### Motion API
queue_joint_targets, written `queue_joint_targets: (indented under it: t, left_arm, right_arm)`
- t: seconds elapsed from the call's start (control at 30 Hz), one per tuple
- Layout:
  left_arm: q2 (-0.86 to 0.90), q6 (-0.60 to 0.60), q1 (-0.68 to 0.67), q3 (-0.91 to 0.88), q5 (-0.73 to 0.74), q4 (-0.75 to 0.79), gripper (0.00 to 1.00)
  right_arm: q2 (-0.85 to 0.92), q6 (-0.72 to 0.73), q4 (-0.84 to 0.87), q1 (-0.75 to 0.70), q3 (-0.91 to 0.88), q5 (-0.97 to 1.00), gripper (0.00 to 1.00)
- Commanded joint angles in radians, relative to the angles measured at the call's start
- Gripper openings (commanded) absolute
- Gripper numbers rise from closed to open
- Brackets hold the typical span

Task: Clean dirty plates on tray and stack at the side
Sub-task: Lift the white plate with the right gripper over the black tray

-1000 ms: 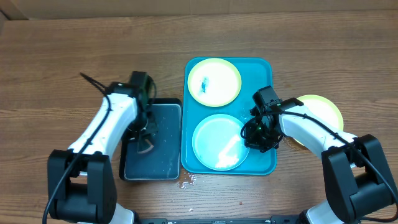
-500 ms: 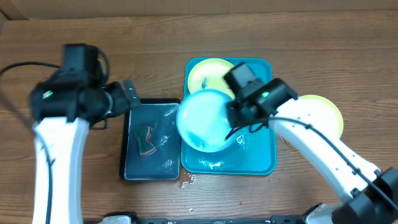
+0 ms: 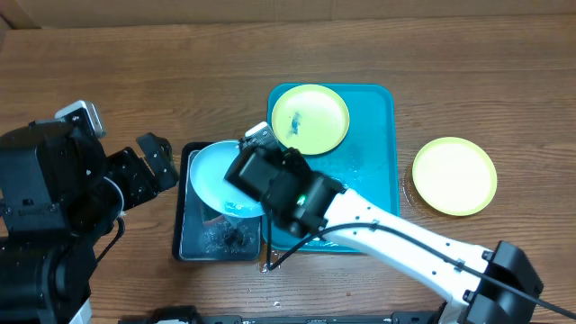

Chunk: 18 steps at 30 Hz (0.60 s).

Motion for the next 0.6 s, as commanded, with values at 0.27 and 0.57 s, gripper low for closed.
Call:
queue_joint_targets:
  t: [0.27,0.57]
  left_arm:
    - [0.024,0.027,0.003,0.012,0.01,-0.014,1.0]
    - [0.066,0.027,0.003,0.012,0.011,-0.013,1.0]
  right_arm:
    - [-0.014,0.002,0.025,0.239,0.022,0.623,0.04]
    - [-0.014,0.001,0.025,0.311,0.022,0.762,0.04]
